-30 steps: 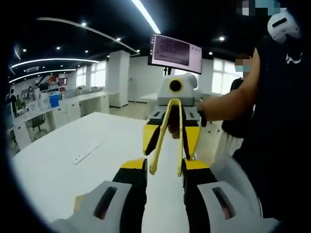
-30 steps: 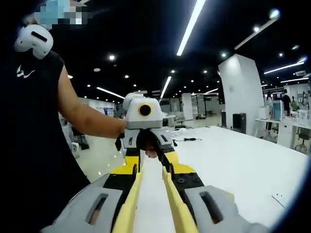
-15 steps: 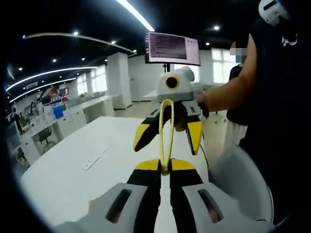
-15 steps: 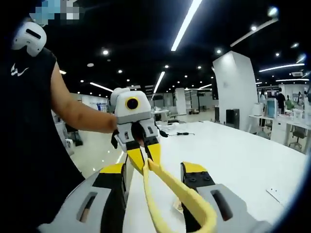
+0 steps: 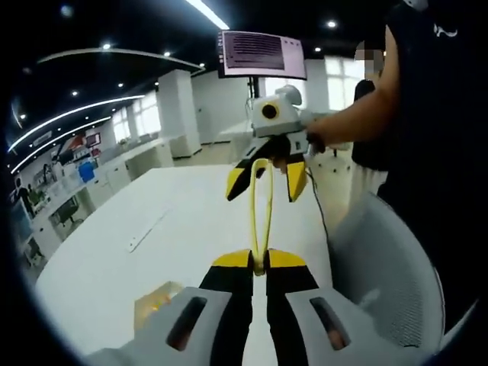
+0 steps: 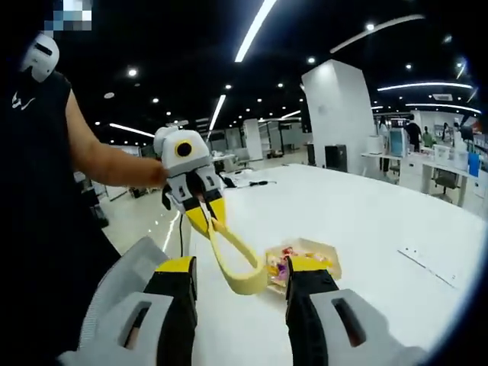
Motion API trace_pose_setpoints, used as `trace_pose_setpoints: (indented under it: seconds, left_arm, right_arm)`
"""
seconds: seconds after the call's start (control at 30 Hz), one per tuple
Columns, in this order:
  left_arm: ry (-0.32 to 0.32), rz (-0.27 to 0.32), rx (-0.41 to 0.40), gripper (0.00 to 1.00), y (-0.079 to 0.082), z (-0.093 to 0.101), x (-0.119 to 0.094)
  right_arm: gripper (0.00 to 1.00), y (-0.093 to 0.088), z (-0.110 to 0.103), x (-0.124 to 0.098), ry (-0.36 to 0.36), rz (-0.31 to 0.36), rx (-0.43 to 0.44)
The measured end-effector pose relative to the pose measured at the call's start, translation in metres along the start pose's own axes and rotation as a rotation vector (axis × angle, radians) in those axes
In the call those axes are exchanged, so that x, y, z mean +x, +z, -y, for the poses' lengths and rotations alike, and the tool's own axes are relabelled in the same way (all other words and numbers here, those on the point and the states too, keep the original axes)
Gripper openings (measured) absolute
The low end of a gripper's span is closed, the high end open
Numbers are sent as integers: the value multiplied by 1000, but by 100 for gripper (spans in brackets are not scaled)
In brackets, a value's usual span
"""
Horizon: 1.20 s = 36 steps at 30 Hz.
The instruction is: Place the target food into the container with the food tongs after gripping and lifting it, then release it inside without dropping or visibly crushing the food.
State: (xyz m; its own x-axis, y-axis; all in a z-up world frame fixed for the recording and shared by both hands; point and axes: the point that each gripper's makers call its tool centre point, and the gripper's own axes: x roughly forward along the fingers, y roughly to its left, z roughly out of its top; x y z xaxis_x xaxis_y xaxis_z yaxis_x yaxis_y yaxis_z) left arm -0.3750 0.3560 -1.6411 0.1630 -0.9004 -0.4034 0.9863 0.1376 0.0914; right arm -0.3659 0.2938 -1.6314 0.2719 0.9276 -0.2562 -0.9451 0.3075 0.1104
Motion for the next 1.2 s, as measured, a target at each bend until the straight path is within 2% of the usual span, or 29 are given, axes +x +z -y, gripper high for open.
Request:
trace_pose_setpoints:
  seconds: [0.03, 0.13, 0.27, 0.33, 0.43, 0.5, 0.57, 0.63, 0.7, 0.83, 0.93, 1.03, 1.2]
  left_arm:
    - [0, -4, -3, 0, -6, 0, 4]
    - [-14, -18, -8, 0, -19, 2, 13]
    - [-35, -76, -16, 0, -47, 4, 28]
    - [-43, -85, -15, 0, -56, 5, 34]
    - [-52, -118, -11, 0, -71, 5, 46]
    - [-52, -124, -18, 0, -76, 4, 50]
    - [-58, -131, -26, 0, -84, 4, 56]
    - [-55, -150, -25, 0, -94, 2, 61]
    - [-46, -167, -28, 0, -104, 0, 63]
    - [-81, -199, -15, 0, -124, 5, 67]
    - [-99, -196, -18, 0, -132, 7, 73]
    - [-114, -212, -26, 0, -140, 12, 79]
    - [-136, -261, -2, 0, -155, 16, 88]
  right_arm:
    - [49, -6, 8, -5, -55, -13, 2]
    - [58, -5, 10, -14, -102, 39, -7]
    - [71, -23, 18, -24, -166, 12, 2]
    - [75, -29, 20, -27, -188, -2, -8]
    - [85, -46, 33, -38, -277, -37, -6]
    - [90, -57, 40, -45, -336, -44, 15]
    - [94, -63, 45, -52, -370, -37, -31]
    - [100, -75, 54, -62, -434, -35, 0]
    - [99, -85, 58, -70, -471, -43, 35]
    - [99, -91, 65, -87, -522, 19, 52]
    - [99, -105, 66, -94, -564, -33, 63]
    - [99, -108, 65, -98, -578, -4, 124]
    - [100, -114, 63, -104, -601, -14, 117]
